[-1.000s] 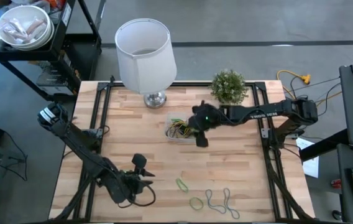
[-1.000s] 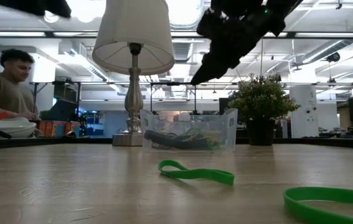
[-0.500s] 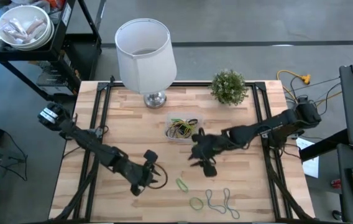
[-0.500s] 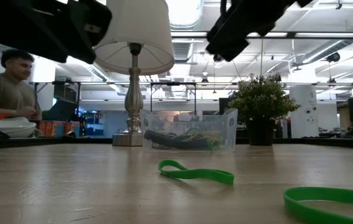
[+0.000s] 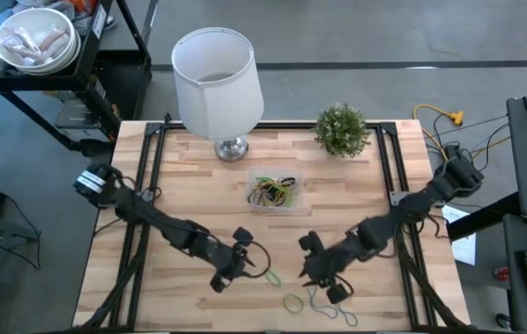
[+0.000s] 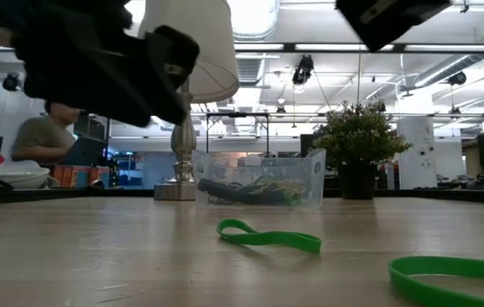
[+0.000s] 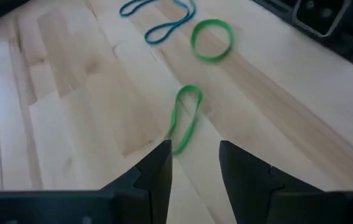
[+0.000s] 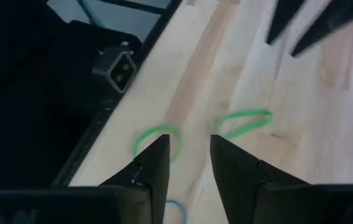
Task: Pick and place rubber bands into bin
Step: Put the green rubber band into the transparent bin
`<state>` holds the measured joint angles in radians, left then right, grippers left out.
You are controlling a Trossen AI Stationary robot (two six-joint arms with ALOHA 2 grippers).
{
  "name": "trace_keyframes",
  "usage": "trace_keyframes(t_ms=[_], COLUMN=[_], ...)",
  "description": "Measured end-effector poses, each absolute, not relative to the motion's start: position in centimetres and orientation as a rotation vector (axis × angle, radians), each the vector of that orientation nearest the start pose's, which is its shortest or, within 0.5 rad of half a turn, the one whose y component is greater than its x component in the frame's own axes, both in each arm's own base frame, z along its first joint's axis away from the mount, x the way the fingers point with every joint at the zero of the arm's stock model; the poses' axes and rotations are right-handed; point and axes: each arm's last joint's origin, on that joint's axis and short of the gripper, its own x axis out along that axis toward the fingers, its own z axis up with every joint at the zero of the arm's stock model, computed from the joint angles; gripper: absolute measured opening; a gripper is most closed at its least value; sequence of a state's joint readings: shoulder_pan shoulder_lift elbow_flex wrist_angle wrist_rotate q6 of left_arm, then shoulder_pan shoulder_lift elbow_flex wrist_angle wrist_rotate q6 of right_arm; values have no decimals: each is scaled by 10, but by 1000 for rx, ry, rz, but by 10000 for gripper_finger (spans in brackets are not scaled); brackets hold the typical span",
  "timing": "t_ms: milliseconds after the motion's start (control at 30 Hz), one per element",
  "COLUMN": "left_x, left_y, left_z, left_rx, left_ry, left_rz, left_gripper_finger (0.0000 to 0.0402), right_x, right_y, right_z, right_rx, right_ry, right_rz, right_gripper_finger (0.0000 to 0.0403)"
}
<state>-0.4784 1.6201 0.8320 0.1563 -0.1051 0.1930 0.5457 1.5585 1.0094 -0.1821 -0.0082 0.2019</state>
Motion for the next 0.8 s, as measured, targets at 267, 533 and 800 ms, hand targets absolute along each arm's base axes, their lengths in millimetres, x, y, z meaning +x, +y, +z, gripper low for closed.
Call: trace_keyframes(t_ms=[267,533,800], left_x=[320,351,359], left_y=[-149,-143,-128], left_z=[161,140,132], left_rx=[353,285,175], left_ry=[612,669,724], left_rz=[-414,-460,-428], left_gripper_finger=[118,118,118], right_x=[261,254,254], right_y=[199,208,208], right_z=[225,225,225], right_rx=[-47,-26,-29], right_ry=[750,750,748], right_rz=[453,442,432], right_gripper_finger=[95,82,77])
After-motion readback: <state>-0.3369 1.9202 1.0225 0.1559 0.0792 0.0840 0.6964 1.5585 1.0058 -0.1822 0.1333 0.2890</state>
